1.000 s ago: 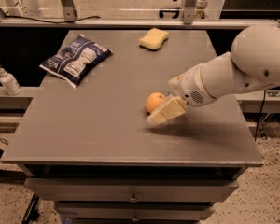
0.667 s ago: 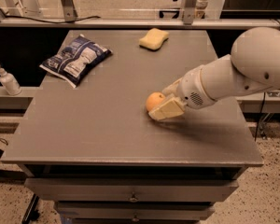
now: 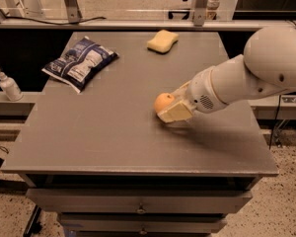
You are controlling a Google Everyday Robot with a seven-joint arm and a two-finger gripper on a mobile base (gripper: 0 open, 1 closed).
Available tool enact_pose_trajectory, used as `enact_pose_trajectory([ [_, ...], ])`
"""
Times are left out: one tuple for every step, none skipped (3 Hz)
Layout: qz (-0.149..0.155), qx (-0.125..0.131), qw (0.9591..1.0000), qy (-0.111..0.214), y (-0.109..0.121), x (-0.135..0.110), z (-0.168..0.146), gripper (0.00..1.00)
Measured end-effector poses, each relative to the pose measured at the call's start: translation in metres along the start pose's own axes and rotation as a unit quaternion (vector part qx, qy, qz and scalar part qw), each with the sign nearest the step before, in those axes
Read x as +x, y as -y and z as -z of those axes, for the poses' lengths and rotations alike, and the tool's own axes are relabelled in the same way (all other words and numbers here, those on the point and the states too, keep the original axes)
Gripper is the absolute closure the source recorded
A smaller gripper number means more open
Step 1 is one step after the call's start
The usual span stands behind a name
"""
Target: Move orange near blue chip bag
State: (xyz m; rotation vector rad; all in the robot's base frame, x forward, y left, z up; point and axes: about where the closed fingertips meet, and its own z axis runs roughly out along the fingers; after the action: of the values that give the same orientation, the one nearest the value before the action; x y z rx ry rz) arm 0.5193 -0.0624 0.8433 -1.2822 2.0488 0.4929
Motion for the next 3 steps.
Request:
enact_pose_trajectory([
  [0.008, 0.009, 0.9999, 0.002, 0.009, -0.012, 0.006, 1.0],
  [0.014, 0.034, 0.9993, 0.01, 0.03, -0.033, 0.033, 1.0],
  [0.014, 0.033, 0.9993, 0.011, 0.03, -0.033, 0.033, 1.0],
])
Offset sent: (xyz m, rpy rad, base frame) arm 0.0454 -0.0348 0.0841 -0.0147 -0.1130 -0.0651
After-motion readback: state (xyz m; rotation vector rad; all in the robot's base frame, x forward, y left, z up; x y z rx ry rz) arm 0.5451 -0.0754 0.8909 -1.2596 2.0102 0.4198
